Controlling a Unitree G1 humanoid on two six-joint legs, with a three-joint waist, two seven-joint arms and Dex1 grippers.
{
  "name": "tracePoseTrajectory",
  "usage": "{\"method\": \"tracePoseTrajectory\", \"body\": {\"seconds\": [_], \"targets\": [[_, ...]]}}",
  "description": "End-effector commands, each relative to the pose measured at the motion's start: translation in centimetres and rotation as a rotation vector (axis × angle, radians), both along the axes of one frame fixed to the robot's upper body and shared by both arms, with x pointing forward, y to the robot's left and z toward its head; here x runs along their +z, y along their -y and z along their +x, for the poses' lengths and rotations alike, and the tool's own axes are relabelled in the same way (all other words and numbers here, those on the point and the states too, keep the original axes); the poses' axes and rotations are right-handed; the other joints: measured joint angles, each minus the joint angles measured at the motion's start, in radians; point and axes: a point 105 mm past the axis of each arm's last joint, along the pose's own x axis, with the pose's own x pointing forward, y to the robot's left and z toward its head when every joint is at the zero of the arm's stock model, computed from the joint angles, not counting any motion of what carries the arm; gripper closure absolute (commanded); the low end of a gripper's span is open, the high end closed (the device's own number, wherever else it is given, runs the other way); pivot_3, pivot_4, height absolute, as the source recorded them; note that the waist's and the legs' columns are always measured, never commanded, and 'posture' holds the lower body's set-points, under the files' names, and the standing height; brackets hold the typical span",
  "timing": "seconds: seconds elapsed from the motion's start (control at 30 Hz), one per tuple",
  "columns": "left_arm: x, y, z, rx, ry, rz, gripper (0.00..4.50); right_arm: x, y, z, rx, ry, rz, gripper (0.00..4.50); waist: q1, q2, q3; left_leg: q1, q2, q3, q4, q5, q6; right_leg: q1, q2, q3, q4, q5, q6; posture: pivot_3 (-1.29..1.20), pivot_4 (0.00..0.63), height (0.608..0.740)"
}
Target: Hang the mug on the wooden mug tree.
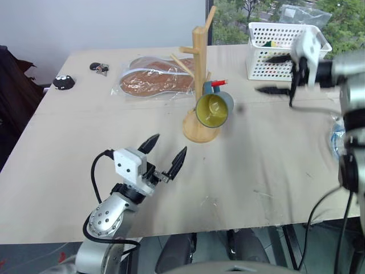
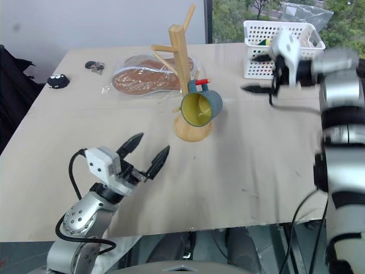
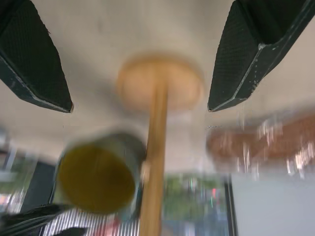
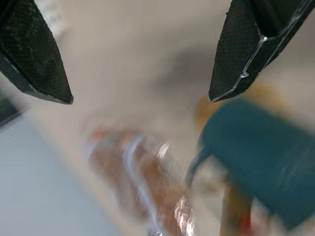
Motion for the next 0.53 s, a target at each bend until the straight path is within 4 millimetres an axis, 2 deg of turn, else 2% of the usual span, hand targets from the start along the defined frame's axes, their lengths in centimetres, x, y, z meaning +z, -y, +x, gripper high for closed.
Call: {"method": "tracePoseTrajectory", "body": {"seconds": [0.03, 0.07, 0.13, 0.23, 0.33, 0.53], "targets": [[-1.0, 0.4, -0.6, -0.044, -0.072, 0.061, 0.00, -1.7, -0.7, -4.1, -0.007, 0.071, 0.228, 0.05, 0.000, 0.001, 0.000, 0.000, 0.001, -0.001, 0.001, 0.000, 0.000, 0.000, 0.000, -0.001, 0.001, 0.000, 0.000, 0.00, 0.150, 0.740], [-1.5, 0.2, -0.7, -0.036, -0.096, 0.080, 0.00, -3.4, -0.8, -5.8, 0.004, 0.022, 0.259, 0.05, -0.001, 0.003, 0.001, -0.001, 0.001, -0.001, 0.000, 0.000, -0.001, -0.002, 0.000, 0.000, 0.001, 0.000, 0.000, 0.00, 0.150, 0.740], [-2.6, -0.2, -0.8, -0.018, -0.148, 0.114, 0.00, -7.1, -0.8, -8.6, -0.084, -0.109, 0.340, 0.05, 0.000, 0.007, 0.000, -0.002, 0.001, 0.000, 0.000, 0.000, -0.001, -0.003, 0.000, 0.001, 0.002, 0.000, 0.000, 0.00, 0.150, 0.740], [-3.6, -0.4, -1.4, -0.035, -0.195, 0.133, 0.00, -10.2, -0.6, -11.4, -0.207, -0.197, 0.424, 0.05, -0.003, 0.006, -0.001, 0.001, 0.001, 0.003, 0.000, -0.003, 0.004, -0.001, 0.001, 0.003, 0.002, 0.000, 0.000, 0.00, 0.150, 0.740], [-3.9, -0.6, -1.7, -0.055, -0.211, 0.148, 0.00, -12.2, -0.1, -12.9, -0.324, -0.211, 0.446, 0.05, -0.006, 0.004, -0.002, 0.006, 0.002, 0.001, 0.000, -0.003, 0.004, 0.006, 0.002, 0.001, 0.001, -0.001, 0.000, 0.00, 0.150, 0.740], [-4.6, -0.7, -2.5, -0.093, -0.237, 0.173, 0.00, -14.9, 0.1, -14.5, -0.407, -0.233, 0.409, 0.05, -0.005, 0.001, -0.004, 0.009, 0.002, 0.002, 0.004, -0.003, 0.005, 0.010, 0.002, 0.001, 0.001, -0.003, -0.003, 0.00, 0.150, 0.740]]}}
